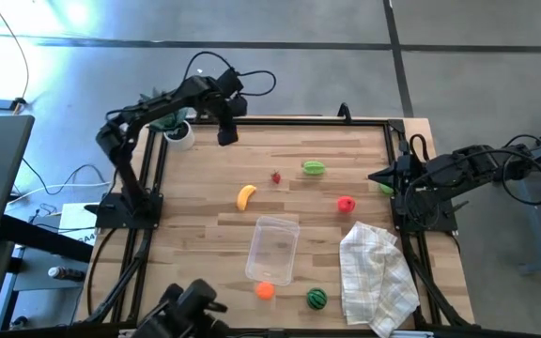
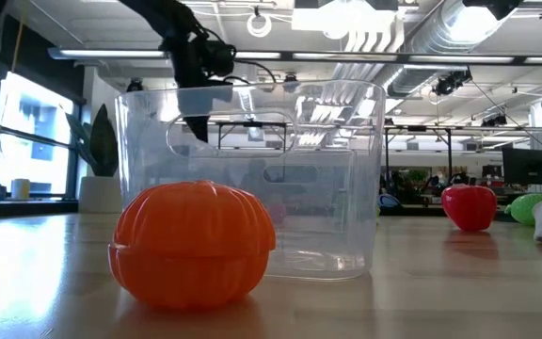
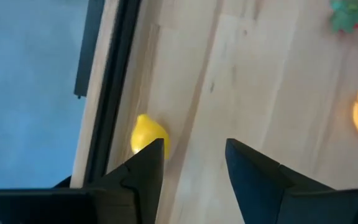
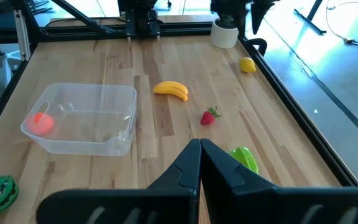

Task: Pick and placing Produce into tupperware
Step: Put the lemon into the transparent bin

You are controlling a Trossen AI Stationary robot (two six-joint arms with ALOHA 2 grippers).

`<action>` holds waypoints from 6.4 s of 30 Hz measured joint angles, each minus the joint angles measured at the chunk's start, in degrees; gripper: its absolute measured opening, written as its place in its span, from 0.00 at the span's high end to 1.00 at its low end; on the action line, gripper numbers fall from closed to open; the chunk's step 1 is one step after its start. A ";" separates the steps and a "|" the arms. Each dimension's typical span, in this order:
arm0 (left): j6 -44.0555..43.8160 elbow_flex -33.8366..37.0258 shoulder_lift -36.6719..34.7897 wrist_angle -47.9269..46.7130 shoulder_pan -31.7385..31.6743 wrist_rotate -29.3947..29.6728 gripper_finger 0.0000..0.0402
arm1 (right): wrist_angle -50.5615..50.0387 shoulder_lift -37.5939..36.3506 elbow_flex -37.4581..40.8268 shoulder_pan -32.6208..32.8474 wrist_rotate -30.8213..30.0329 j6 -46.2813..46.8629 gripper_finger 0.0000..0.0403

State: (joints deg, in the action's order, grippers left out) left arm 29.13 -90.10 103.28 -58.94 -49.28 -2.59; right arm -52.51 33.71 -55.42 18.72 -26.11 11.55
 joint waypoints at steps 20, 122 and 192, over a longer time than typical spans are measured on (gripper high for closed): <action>1.57 -1.95 11.91 -1.58 -7.72 -0.59 0.64 | 0.01 0.00 0.00 0.01 -0.17 -0.02 1.00; 24.47 -7.26 18.13 -18.91 -1.36 4.27 0.64 | 0.00 0.02 0.00 0.02 -0.09 -0.02 1.00; 18.38 -7.33 19.62 -14.91 1.06 2.97 0.23 | 0.01 0.01 0.00 0.00 -0.11 -0.02 1.00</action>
State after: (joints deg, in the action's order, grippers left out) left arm 47.51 -97.43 122.90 -73.85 -48.21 0.38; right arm -52.50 33.72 -55.42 18.72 -26.22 11.53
